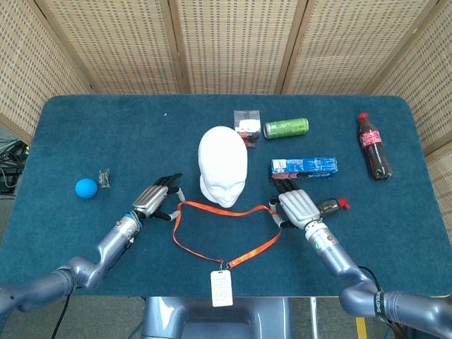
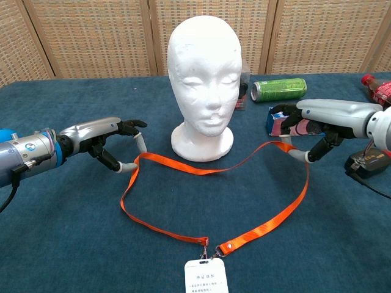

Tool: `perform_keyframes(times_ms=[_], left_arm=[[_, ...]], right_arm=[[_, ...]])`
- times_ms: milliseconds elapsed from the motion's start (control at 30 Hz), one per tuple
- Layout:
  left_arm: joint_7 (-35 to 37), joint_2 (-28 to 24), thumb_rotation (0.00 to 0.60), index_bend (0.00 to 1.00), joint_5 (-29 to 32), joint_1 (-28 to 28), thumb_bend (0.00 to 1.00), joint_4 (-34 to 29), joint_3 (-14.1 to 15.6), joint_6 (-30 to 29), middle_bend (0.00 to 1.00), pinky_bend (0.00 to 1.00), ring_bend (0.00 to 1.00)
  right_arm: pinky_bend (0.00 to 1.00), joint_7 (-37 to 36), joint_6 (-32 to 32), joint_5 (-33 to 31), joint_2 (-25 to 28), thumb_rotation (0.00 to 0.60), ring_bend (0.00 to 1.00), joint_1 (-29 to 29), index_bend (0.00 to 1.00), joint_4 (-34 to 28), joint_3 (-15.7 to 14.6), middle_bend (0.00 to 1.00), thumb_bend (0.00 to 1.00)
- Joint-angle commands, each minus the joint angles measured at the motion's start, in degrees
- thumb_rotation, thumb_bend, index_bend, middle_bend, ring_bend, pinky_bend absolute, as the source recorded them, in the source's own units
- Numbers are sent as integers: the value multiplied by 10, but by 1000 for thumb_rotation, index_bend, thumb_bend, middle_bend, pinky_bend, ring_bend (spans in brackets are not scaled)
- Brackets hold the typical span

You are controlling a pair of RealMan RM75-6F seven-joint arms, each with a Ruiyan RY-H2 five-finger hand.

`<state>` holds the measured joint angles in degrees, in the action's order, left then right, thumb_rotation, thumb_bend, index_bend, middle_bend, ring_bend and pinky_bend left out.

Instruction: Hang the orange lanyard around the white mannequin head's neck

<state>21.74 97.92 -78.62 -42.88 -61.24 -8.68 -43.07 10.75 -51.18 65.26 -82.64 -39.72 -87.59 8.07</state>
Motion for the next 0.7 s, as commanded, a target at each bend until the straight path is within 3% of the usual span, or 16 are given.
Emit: perform_keyframes(times_ms=[33, 467, 700], left_arm=[[4, -2, 600, 453, 2, -2, 350, -4, -2, 0, 0, 0, 0], [-6, 8, 600, 520, 14, -10, 407, -5, -3, 5, 0, 0, 0], [-12, 8, 600, 634, 16, -9, 434, -8, -1, -3, 0, 0, 0]], right_arm=[[0, 1, -1, 0, -1, 600, 0, -1, 717, -2, 1, 0, 690], [0, 5, -1, -2, -2, 600, 0, 0, 719, -1, -2, 0, 691], [0, 4, -4, 2, 1, 600, 0, 2, 720, -7, -3, 0, 691]])
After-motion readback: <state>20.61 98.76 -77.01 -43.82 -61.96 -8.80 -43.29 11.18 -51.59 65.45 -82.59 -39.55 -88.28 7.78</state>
